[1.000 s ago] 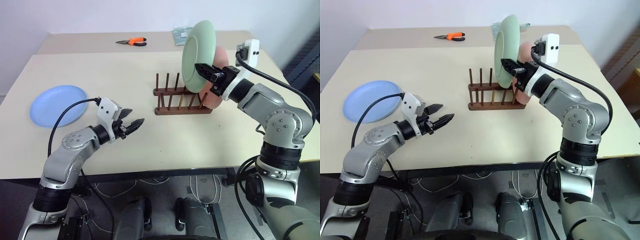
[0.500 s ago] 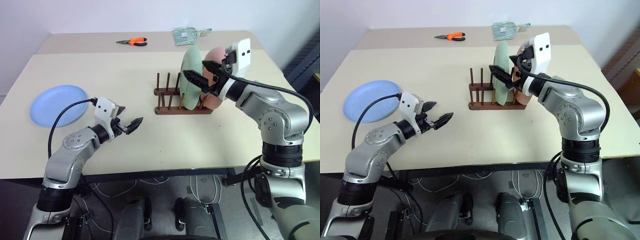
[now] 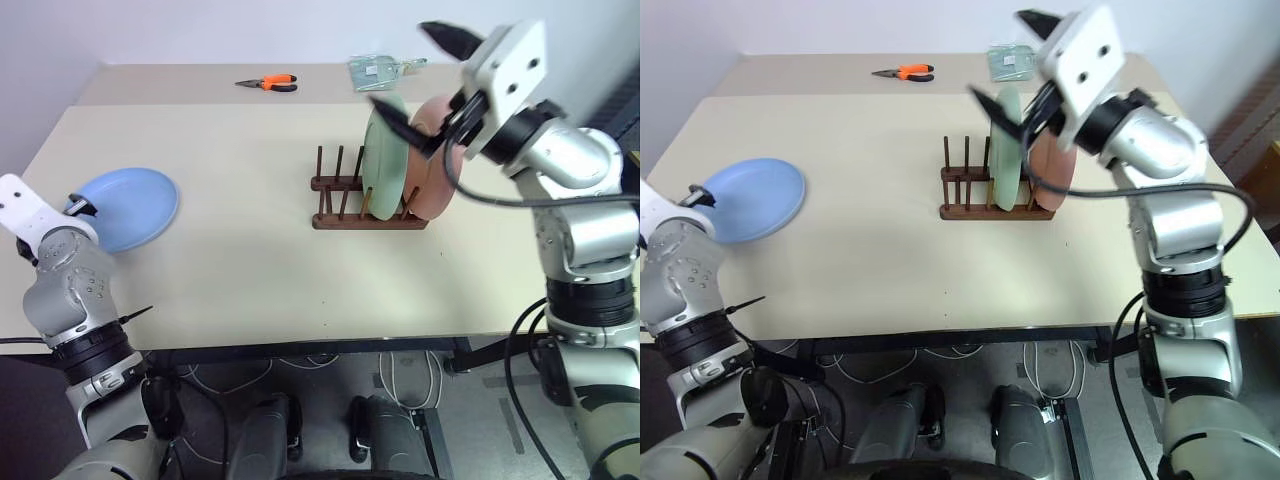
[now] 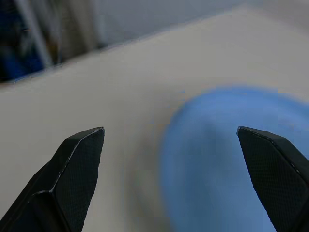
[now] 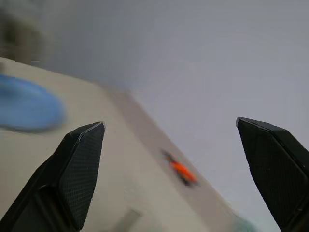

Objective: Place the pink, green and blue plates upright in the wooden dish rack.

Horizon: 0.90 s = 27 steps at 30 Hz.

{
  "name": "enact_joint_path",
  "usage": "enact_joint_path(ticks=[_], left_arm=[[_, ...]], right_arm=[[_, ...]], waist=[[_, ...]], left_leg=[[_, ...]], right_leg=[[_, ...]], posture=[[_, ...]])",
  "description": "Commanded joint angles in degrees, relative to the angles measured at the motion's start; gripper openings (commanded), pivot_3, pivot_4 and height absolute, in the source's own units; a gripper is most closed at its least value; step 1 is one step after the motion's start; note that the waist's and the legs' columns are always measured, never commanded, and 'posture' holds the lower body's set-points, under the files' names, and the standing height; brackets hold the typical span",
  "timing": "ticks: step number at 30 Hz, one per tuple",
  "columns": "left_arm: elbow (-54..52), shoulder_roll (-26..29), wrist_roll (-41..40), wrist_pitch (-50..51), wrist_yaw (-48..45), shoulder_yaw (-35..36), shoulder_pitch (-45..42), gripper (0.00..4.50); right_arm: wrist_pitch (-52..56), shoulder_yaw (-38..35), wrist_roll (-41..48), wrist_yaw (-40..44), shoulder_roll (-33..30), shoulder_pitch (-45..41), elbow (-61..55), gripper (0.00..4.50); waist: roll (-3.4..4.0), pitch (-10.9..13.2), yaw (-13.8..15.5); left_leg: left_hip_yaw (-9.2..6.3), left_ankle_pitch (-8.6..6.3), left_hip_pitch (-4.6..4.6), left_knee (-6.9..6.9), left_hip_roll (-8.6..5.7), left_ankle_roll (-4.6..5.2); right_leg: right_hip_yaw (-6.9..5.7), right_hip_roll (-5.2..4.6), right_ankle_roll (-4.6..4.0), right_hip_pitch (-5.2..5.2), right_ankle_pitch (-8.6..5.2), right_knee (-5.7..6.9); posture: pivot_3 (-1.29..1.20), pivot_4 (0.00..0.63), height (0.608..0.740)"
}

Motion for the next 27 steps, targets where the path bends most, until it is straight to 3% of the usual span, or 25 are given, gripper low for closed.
enact_joint_path(ticks=[1,3,6,10,13,14,18,27], left_arm=[[0.81,-1.16,-4.05,5.28,-0.32,3.43,-1.86,4.5],[2.38,-2.27,-6.64,6.85,-0.55,6.21,-2.9,4.5],[5.36,-1.83,-8.49,5.2,-2.52,7.69,-4.06,3.67],[7.91,-1.6,-10.62,4.24,-3.84,8.79,-5.59,1.79],[5.37,-0.79,-10.03,1.72,-8.39,3.62,-5.06,0.28],[4.32,-0.67,-9.95,0.65,-10.09,2.1,-4.91,0.07],[-7.06,-2.85,-14.25,-0.09,-17.91,-7.28,-7.98,0.07],[-17.73,-7.37,-18.74,10.13,-14.92,-17.36,-15.63,0.07]], right_arm=[[-0.5,1.66,0.27,1.11,1.43,2.19,-3.67,4.45],[-0.91,2.94,-0.65,1.2,2.34,3.65,-4.28,4.45],[-2.08,4.37,-2.86,1.24,2.53,5.52,-4.36,4.5],[-2.75,4.88,-4.79,1.42,2.29,6.7,-4.19,4.5],[-0.58,4.46,-4.47,1.88,2.18,6.71,-3.61,4.5],[0.22,4.34,-4.41,1.9,2.21,6.65,-3.45,4.5],[-4.0,9.3,-11.01,2.97,2.15,4.8,-0.78,4.5],[-18.5,16.09,-28.98,-2.87,4.58,-3.42,15.51,4.5]], waist=[[-0.02,0.0,0.2],[-0.03,0.0,0.15],[-0.03,0.0,0.04],[-0.03,0.0,0.05],[-0.04,0.01,0.09],[-0.05,0.0,0.1],[-0.08,0.02,0.14],[-0.08,0.04,-1.55]], left_leg=[[-0.01,0.0,-0.01,0.0,-0.02,0.0],[-0.05,0.0,-0.01,0.01,-0.03,0.0],[-0.05,0.01,0.04,0.0,-0.03,-0.04],[-0.04,0.03,0.08,0.0,-0.04,-0.08],[-0.04,0.03,0.07,0.0,-0.04,-0.08],[-0.04,0.03,0.07,0.0,-0.04,-0.08],[-0.04,0.02,0.06,0.0,-0.05,-0.09],[-0.04,0.1,0.12,-0.03,-0.02,-0.17]], right_leg=[[-0.02,-0.01,0.0,0.0,0.0,0.0],[-0.06,-0.01,0.0,0.04,0.0,0.0],[-0.07,0.01,0.0,0.03,0.0,0.0],[-0.1,0.03,0.0,0.04,-0.01,0.03],[-0.1,0.03,0.0,0.04,0.0,0.02],[-0.11,0.04,0.0,0.05,0.0,0.02],[-0.14,0.04,0.0,0.07,0.0,-0.01],[-0.08,0.1,-0.01,0.08,-0.01,0.0]], posture=[[0.0,0.15,0.74],[0.0,0.15,0.74],[0.0,0.15,0.74],[0.0,0.15,0.74],[0.0,0.15,0.74],[0.0,0.15,0.74],[0.0,0.15,0.74],[0.0,0.15,0.74]])
